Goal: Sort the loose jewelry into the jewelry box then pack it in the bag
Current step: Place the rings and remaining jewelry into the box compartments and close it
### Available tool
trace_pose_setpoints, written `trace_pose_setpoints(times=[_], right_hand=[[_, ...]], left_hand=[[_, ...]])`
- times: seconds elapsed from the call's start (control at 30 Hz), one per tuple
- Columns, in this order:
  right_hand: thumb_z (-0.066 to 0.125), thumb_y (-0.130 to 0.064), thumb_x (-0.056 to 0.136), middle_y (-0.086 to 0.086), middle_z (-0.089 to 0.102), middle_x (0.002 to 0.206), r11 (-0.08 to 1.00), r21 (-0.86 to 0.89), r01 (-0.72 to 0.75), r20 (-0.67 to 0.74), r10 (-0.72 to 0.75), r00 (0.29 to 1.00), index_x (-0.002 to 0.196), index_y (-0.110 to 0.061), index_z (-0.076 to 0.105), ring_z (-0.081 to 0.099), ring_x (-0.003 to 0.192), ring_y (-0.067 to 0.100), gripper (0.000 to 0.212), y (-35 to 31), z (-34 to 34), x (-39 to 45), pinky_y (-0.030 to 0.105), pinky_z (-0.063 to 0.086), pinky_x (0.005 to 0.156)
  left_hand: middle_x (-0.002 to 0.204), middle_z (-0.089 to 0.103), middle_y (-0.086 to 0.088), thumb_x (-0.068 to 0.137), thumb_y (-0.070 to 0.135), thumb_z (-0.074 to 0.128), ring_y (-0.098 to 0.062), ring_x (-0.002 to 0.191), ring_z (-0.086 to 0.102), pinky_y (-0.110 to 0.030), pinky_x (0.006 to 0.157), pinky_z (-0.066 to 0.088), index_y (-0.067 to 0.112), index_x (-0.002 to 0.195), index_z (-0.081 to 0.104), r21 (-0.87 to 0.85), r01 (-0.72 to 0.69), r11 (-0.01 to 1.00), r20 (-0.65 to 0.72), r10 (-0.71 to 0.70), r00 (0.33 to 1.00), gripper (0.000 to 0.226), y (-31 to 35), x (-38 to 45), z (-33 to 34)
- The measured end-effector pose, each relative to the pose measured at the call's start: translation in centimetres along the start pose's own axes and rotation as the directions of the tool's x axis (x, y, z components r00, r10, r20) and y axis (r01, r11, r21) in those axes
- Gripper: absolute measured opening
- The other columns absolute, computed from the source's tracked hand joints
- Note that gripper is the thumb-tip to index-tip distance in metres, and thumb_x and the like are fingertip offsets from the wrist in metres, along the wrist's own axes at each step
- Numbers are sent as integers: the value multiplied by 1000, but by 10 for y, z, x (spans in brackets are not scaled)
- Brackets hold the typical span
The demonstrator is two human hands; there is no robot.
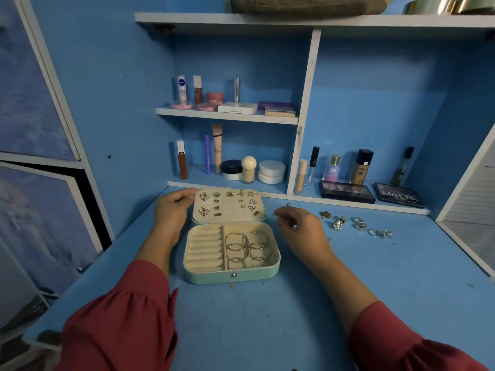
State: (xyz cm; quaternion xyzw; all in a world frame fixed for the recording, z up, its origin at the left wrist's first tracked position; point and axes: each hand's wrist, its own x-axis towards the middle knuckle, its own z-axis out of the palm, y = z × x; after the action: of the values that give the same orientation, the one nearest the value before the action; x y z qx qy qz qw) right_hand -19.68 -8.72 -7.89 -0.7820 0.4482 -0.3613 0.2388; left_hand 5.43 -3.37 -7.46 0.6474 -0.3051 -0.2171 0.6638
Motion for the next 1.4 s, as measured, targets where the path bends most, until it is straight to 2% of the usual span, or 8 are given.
trace_pose_setpoints(times=[0.13, 0.33, 0.63, 0.83, 0.93, 1.07, 1.2, 1.4], right_hand=[[53, -14, 95, 1, 67, 116, 989, 128, -68, -31, 73, 997, 120, -14, 66, 56, 99, 7, 28, -15, 9, 3, 17, 41, 86], [52, -12, 95, 3, 67, 115, 976, 176, -125, -59, 137, 989, 120, -11, 66, 59, 103, 12, 28, -23, 20, 7, 17, 41, 85], [50, -13, 96, 4, 65, 118, 983, 116, -143, 2, 144, 990, 123, -10, 64, 58, 103, 11, 30, -23, 20, 4, 15, 40, 83], [50, -15, 97, 3, 65, 118, 983, 104, -150, 13, 150, 989, 124, -11, 62, 57, 100, 10, 31, -25, 20, 2, 15, 39, 81], [51, -16, 96, 5, 65, 116, 976, 135, -171, 20, 170, 985, 125, -10, 61, 54, 96, 10, 31, -26, 20, 3, 20, 41, 82], [52, -17, 96, 9, 64, 116, 966, 165, -198, 56, 192, 980, 125, -7, 60, 55, 95, 15, 32, -28, 17, 2, 25, 44, 84], [49, -11, 97, 26, 62, 111, 960, 194, -199, 105, 182, 978, 113, 11, 58, 57, 105, 38, 28, -33, 15, -1, 46, 45, 90], [48, -12, 97, 20, 65, 110, 934, 270, -235, 133, 206, 970, 111, 4, 63, 59, 104, 33, 25, -30, 15, 2, 37, 47, 86]], left_hand=[[108, 63, 3, 91, 9, 61, -2, 83, 55, -26, 81, 42, 13, 117, 64, -32, 31, 999, -20, -31, 999, 27, 2, -3, 3], [106, 69, -10, 97, 18, 50, -25, 99, 62, -35, 90, 48, 13, 96, 71, 338, -58, 939, 19, 55, 998, 22, -11, 4, 4], [126, 59, -14, 100, 51, 23, -37, 121, 47, -41, 104, 36, 21, 131, 55, 668, -25, 744, 116, -71, 991, 53, -8, 15, 8], [114, 66, -2, 81, 73, 31, -28, 113, 56, -47, 101, 43, 38, 98, 65, 374, 125, 919, 104, -176, 979, 51, -10, 21, 1], [103, 68, 6, 95, 46, 45, -15, 97, 63, -36, 89, 51, 31, 105, 67, 66, 141, 988, 98, -147, 984, 28, 1, 8, 3], [109, 68, 7, 97, 14, 52, -2, 100, 59, -21, 77, 47, 19, 113, 68, -105, 62, 993, 81, -53, 995, 23, -2, 4, -3], [102, 69, 10, 92, 14, 60, -1, 93, 58, -20, 68, 39, 20, 104, 69, -170, 73, 983, 68, -63, 996, 17, -2, 0, -10], [87, 68, 8, 88, 11, 64, -6, 68, 44, -21, 63, 34, 21, 94, 71, -267, 102, 958, 80, -84, 993, 14, -1, -1, -17]])
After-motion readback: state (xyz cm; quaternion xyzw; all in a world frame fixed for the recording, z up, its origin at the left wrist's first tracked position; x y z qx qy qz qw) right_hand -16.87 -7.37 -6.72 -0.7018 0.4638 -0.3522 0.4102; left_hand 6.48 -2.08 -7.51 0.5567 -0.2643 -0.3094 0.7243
